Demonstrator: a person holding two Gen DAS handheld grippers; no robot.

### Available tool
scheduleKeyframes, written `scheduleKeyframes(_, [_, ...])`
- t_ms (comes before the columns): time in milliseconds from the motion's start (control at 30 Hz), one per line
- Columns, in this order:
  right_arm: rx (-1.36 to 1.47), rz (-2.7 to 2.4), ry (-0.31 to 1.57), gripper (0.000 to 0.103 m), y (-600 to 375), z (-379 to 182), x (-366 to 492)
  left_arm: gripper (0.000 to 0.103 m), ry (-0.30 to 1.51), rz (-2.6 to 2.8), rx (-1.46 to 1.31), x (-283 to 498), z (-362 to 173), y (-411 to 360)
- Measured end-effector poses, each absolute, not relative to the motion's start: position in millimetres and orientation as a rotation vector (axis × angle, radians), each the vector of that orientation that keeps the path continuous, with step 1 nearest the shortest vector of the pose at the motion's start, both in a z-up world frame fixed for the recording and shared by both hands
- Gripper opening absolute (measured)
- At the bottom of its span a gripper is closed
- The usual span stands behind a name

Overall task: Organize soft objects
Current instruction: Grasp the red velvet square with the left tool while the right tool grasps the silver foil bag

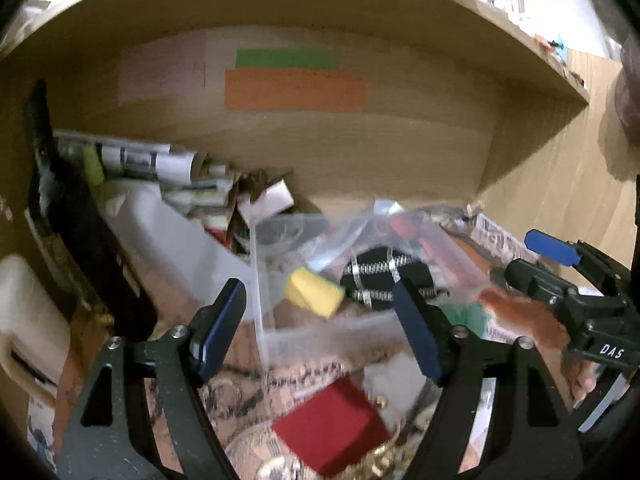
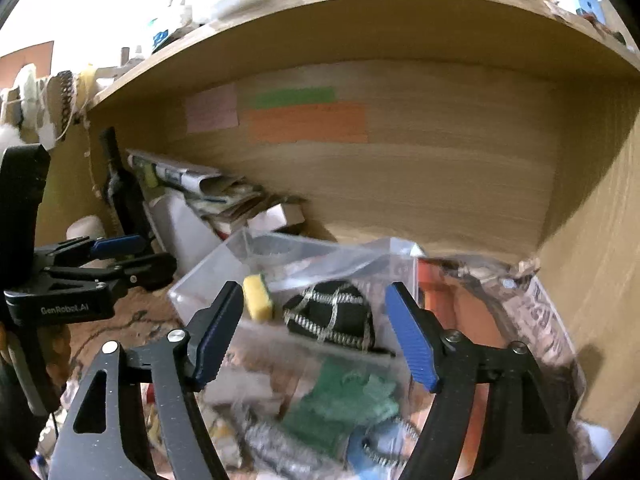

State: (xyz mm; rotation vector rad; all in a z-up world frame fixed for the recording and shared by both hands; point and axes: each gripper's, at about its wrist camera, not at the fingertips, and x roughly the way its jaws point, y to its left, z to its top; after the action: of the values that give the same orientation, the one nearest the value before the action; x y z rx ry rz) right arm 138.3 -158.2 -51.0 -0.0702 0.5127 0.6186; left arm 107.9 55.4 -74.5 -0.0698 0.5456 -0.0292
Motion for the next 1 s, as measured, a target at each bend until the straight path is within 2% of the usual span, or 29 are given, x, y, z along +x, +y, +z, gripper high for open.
scheduleKeyframes(533, [-0.081, 0.618, 0.771, 0.071, -174, -133, 116, 0.076, 0.844, -0.076, -0.197, 93, -171, 67])
scheduleKeyframes(800, [-0.051, 0.649, 0.813, 0.071, -170, -142, 114, 0.077, 0.827, -0.117, -0.232, 84, -165, 59])
scheduleKeyframes(867, [-0.055, 0.656, 0.815, 0.067, -168, -144, 113, 0.081, 0.818, -0.129, -0.230, 81, -162, 56])
scheduleKeyframes(933, [-0.053, 0.664, 0.823, 0.062, -167, -146, 114, 0.093, 0.803, -0.131, -0.222, 76, -162, 52])
scheduleKeyframes(1000, [-0.053, 0.666, 0.825, 0.060, -166, -147, 115, 0.094, 0.811, -0.124, -0.206, 75, -166, 47])
